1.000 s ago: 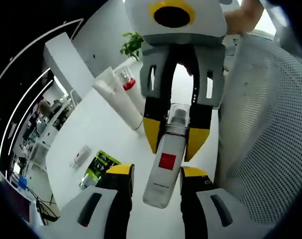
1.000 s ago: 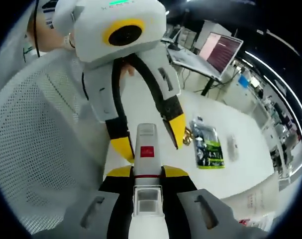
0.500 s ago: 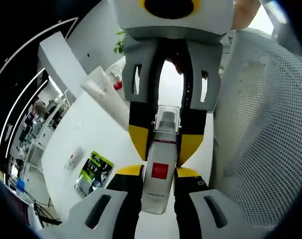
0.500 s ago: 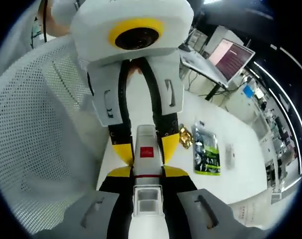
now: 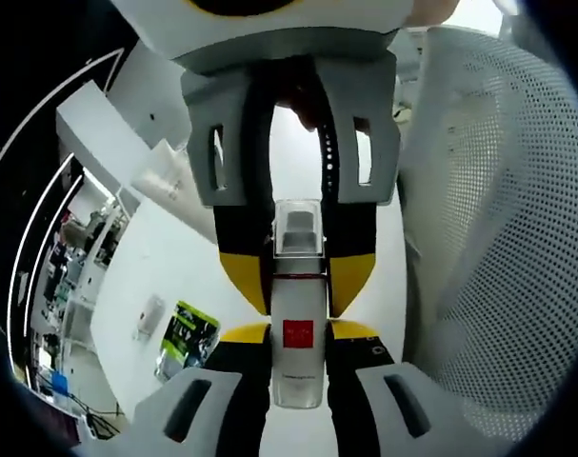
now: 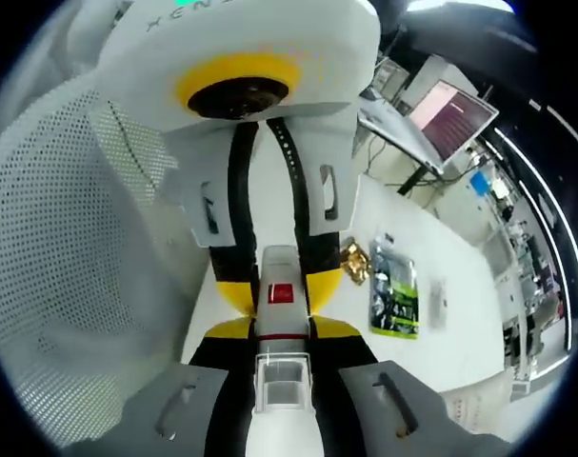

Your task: Arrange the skincare products in the storage area until every visible bottle or jar stands upright without overlapping.

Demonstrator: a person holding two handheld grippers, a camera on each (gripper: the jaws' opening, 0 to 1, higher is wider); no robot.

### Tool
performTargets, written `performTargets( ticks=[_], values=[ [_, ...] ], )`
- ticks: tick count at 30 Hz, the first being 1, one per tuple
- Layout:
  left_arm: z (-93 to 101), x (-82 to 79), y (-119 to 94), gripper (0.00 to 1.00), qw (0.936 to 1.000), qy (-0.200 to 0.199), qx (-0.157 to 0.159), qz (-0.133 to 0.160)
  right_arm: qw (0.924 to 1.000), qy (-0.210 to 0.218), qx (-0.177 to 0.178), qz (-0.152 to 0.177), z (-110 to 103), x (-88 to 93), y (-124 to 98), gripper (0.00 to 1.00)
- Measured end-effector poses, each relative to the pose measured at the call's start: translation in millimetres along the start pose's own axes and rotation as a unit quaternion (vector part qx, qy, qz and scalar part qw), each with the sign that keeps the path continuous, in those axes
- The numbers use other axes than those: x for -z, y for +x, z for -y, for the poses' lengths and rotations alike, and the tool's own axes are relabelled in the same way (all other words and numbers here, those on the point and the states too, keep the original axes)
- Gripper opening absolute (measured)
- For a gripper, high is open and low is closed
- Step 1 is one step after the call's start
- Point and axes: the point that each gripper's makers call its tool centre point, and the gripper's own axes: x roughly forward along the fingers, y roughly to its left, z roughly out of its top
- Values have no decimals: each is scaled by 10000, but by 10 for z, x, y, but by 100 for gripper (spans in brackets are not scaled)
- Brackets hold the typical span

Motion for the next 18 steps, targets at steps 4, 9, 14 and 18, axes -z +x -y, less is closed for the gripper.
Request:
performTargets(
  ticks=[4, 9, 14, 18],
  values=[
    [21, 22, 19, 20, 9999, -64, 89, -44, 9998, 157, -35, 77, -32, 6, 12, 21],
    [9, -20, 4, 20, 9999, 100, 35, 32, 9996, 254, 7, 134, -21, 19, -19, 22],
    [36, -91, -13, 20, 10000, -27, 3, 86, 9979, 575, 4, 287, -14, 79, -87, 23],
    [17, -141, -26, 19, 9997, -70, -27, 239, 9949, 895, 60, 462, 14, 116, -148, 24]
  ],
)
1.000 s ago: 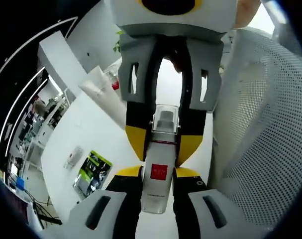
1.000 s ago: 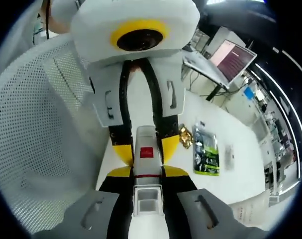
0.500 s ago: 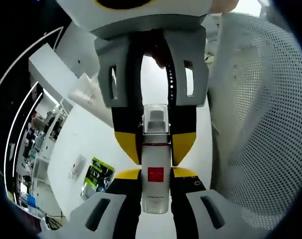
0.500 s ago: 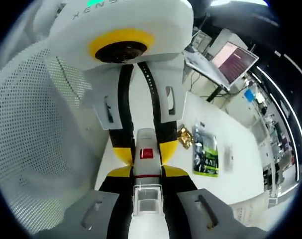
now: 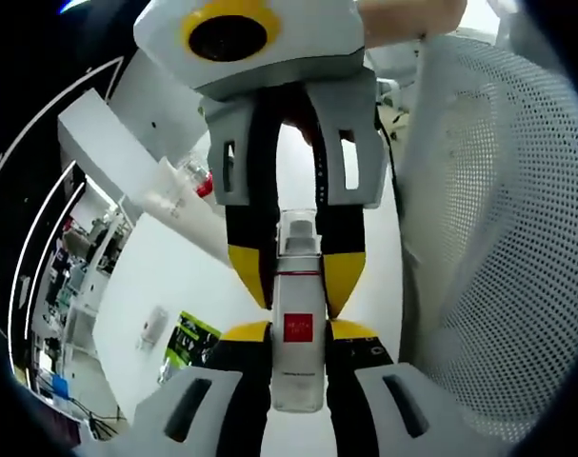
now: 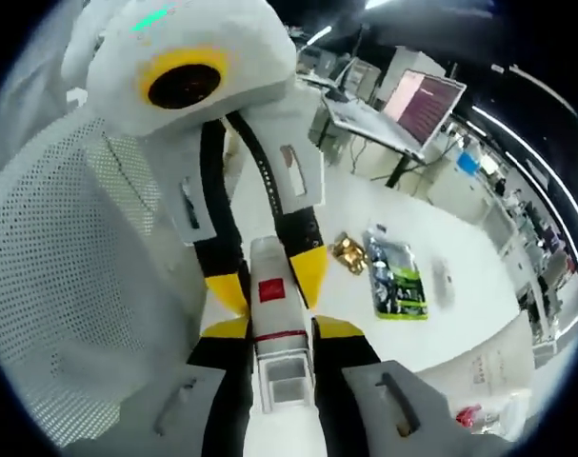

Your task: Arrange the skincare products in the storage area until every visible bottle or jar stands upright without overlapping.

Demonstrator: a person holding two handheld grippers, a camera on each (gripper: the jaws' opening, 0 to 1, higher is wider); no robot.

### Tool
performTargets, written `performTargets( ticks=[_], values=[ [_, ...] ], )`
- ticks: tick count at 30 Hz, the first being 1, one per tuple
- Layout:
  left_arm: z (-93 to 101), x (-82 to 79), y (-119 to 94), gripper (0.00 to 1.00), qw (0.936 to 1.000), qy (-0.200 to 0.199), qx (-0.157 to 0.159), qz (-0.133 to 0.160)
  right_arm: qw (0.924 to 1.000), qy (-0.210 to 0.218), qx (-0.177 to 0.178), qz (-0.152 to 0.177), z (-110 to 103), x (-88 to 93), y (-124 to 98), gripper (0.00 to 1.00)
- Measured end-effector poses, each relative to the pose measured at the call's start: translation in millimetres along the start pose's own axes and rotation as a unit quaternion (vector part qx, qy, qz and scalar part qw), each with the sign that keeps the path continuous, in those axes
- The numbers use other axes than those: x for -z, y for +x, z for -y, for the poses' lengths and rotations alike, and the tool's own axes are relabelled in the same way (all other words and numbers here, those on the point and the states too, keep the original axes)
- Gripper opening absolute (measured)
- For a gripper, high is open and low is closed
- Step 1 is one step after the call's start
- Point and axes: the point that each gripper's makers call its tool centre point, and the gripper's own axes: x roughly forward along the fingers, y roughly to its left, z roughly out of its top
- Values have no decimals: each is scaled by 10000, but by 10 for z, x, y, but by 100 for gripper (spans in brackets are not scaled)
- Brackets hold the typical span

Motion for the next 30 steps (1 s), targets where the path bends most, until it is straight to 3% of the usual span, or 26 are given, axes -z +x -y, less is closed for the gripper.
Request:
performTargets(
  ticks=[2, 4, 10, 16, 18, 21, 24, 27, 30],
  values=[
    [-19, -35, -11, 19, 10000, -37, -68, 63, 9998, 181, 61, 96, 30, 5, -30, 25],
    [-59, -94, -25, 19, 9994, 181, -241, 140, 9994, 287, 133, 140, 80, 18, -66, 27],
    [-77, -170, -41, 19, 9992, -32, -272, 293, 9975, 587, 251, 299, 150, 92, -162, 32],
    [-93, -187, -53, 19, 9989, -148, -288, 341, 9954, 896, 327, 79, 152, 333, -235, 27],
    [-141, -207, -72, 19, 9981, -294, -367, 407, 9869, 1566, 275, 266, 135, 377, -271, 28],
    [-199, -244, -97, 19, 9961, -557, -435, 526, 9629, 2573, 243, 776, 170, 381, -346, 27],
    [-218, -255, -91, 19, 9945, -741, -432, 609, 9406, 3177, 246, 1172, 246, 356, -432, 29],
    [-199, -263, -81, 20, 9944, -756, -397, 627, 9266, 3433, 135, 1529, 237, 209, -498, 32],
    [-201, -292, -79, 20, 9942, -727, -421, 674, 9023, 3862, -54, 1917, 255, 66, -525, 32]
  ],
)
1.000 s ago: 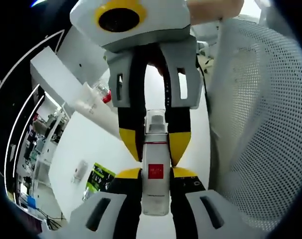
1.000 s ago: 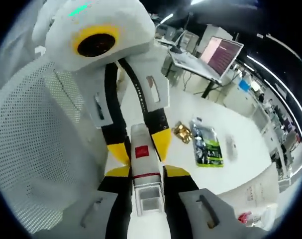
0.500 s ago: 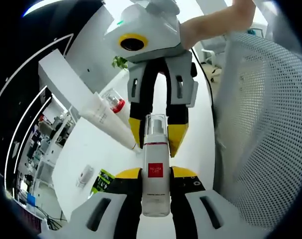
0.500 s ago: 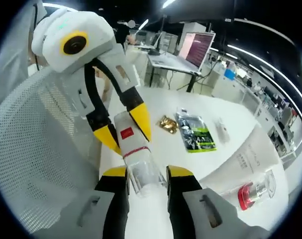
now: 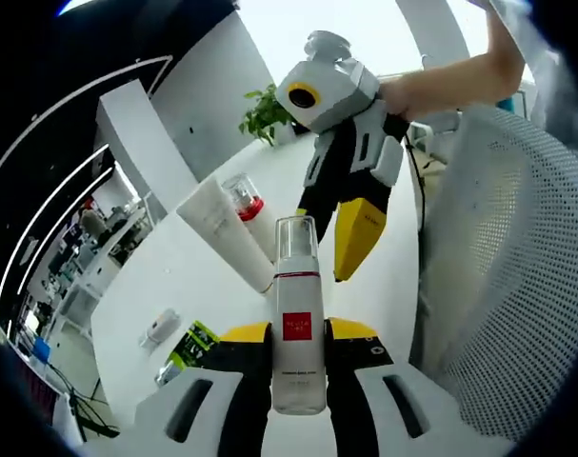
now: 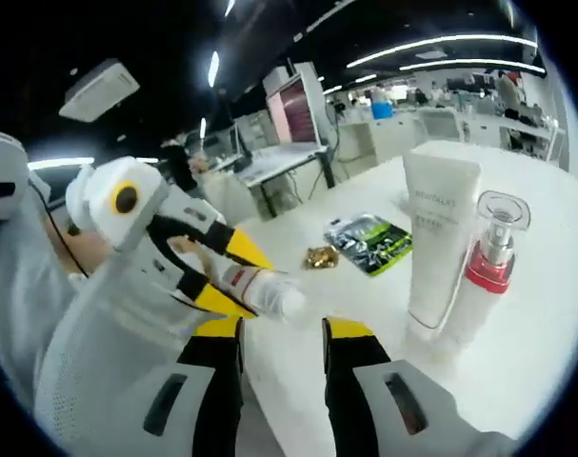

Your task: Arrange the skincare products in the storage area until every visible bottle or jar stands upright without overlapping.

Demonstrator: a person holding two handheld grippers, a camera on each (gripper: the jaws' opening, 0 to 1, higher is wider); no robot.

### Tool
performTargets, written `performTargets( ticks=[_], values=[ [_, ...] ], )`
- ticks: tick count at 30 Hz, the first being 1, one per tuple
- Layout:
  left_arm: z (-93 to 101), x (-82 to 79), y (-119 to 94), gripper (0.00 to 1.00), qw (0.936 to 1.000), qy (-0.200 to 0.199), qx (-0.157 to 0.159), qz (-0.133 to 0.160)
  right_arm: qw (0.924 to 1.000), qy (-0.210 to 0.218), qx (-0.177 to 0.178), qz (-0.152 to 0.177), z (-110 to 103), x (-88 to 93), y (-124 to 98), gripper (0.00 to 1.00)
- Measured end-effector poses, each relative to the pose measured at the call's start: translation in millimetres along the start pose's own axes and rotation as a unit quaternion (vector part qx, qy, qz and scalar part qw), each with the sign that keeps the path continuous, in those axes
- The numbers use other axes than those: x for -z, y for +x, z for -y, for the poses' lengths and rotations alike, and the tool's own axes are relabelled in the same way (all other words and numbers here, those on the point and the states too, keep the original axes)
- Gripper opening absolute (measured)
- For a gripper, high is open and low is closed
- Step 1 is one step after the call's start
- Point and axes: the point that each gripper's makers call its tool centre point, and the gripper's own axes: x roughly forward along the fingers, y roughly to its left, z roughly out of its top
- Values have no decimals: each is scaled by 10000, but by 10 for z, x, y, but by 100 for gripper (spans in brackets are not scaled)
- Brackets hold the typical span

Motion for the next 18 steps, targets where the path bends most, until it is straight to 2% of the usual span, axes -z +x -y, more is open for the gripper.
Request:
performTargets(
  ticks=[5, 9, 12, 13, 15, 18],
  values=[
    [-20, -39, -21, 20, 9999, 11, -65, 95, 9996, 256, 14, 96, 26, -35, 37, 31],
    [-23, -89, -18, 20, 9997, 15, -91, 205, 9984, 512, -151, 206, -27, -57, 89, 30],
    [-17, -77, -14, 20, 9997, 133, -129, 151, 9968, 701, -220, 310, -72, -74, 119, 29],
    [-23, -73, -17, 20, 9993, 306, -156, 154, 9948, 897, -321, 371, -104, -90, 123, 29],
    [5, -90, -26, 20, 9989, 399, -83, 220, 9912, 1150, -402, 514, -125, -125, 118, 29],
    [34, -159, -22, 20, 9987, 409, -92, 297, 9845, 1529, -523, 688, -115, -174, 128, 26]
  ],
)
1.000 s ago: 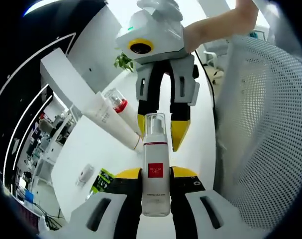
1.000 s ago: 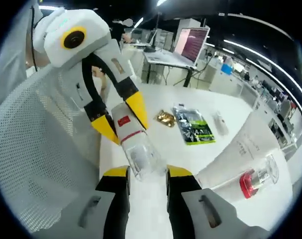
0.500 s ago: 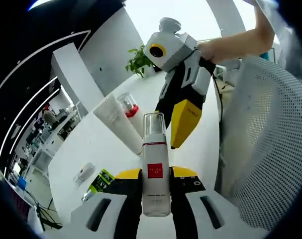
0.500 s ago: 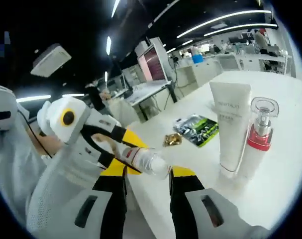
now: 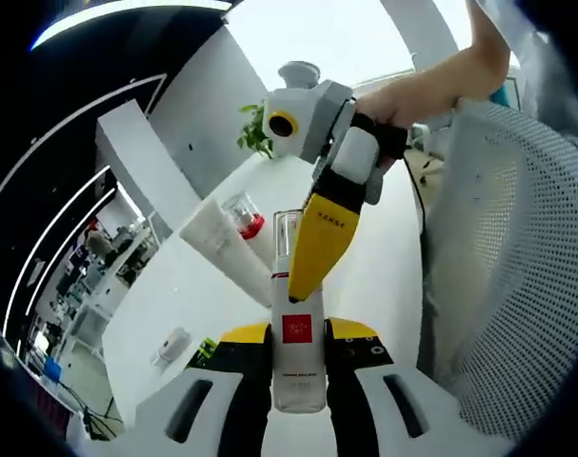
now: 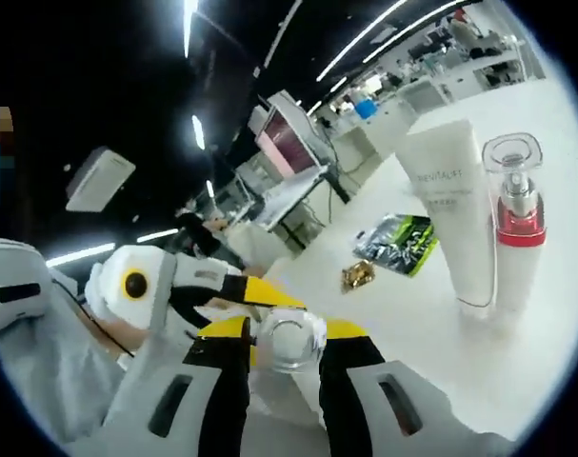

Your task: Arrange the skincare products in the storage area until every visible bottle or jar stands upright without overlapping.

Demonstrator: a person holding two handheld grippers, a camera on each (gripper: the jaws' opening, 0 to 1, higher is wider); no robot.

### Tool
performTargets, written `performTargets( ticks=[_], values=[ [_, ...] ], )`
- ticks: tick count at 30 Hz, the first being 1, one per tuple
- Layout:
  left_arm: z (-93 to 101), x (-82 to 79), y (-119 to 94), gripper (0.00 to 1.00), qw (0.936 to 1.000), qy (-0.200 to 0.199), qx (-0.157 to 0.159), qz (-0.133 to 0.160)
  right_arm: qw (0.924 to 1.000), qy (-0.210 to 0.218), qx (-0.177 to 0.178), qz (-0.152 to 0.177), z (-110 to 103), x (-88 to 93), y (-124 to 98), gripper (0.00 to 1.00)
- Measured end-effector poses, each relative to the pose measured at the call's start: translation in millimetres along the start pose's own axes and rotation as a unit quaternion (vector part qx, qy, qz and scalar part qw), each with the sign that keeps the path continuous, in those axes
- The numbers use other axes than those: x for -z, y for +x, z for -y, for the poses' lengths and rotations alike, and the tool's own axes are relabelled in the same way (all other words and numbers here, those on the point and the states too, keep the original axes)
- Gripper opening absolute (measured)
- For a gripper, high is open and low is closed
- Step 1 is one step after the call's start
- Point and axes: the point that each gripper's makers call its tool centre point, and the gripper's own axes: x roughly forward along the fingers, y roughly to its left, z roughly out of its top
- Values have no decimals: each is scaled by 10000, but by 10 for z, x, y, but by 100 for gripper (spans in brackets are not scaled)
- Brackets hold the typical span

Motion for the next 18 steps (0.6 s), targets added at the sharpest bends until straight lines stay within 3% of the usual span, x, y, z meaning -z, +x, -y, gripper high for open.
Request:
performTargets(
  ticks=[7, 13, 18],
  values=[
    [-8, 49, 14, 20, 9998, 154, -25, -95, 9999, -28, 68, -75, -9, 36, 12, 24],
    [-3, 64, 35, 20, 9991, 398, -37, -117, 9992, -331, 222, -90, -30, 52, 17, 23],
    [-58, 34, 38, 23, 9935, 1110, -230, -65, 9993, -268, 270, -49, 33, 20, 6, 22]
  ],
)
